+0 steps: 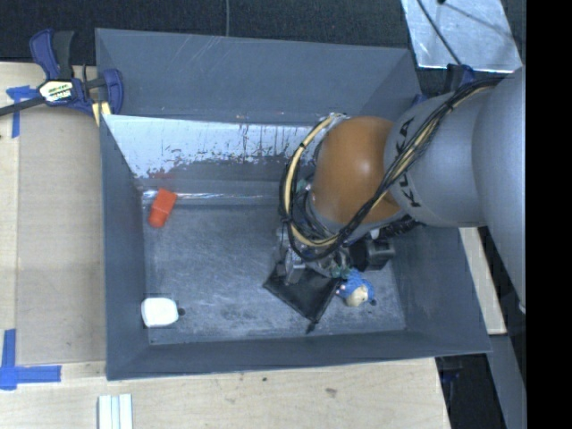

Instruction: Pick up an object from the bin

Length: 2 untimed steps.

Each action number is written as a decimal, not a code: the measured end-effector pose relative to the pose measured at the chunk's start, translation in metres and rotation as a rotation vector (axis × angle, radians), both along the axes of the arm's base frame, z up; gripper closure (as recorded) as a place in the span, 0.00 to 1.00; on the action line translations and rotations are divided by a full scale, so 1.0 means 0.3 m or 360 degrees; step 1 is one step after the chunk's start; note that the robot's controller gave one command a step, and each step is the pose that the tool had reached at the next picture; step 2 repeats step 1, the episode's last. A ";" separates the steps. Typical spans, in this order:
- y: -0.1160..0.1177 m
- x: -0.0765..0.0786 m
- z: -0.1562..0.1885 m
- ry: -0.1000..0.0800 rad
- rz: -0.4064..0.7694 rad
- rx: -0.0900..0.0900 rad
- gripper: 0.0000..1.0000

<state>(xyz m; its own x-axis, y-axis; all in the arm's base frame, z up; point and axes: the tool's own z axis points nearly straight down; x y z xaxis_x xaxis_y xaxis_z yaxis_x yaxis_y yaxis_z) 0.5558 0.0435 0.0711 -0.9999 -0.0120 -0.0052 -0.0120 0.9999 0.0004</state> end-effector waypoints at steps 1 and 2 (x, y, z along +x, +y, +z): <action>0.037 0.009 0.676 -0.0013 0.0032 0.0000 1.00; 0.037 0.009 0.676 -0.0013 0.0032 0.0000 1.00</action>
Offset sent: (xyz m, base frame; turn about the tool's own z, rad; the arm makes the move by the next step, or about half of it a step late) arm 0.0004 0.0114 0.1970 -0.0214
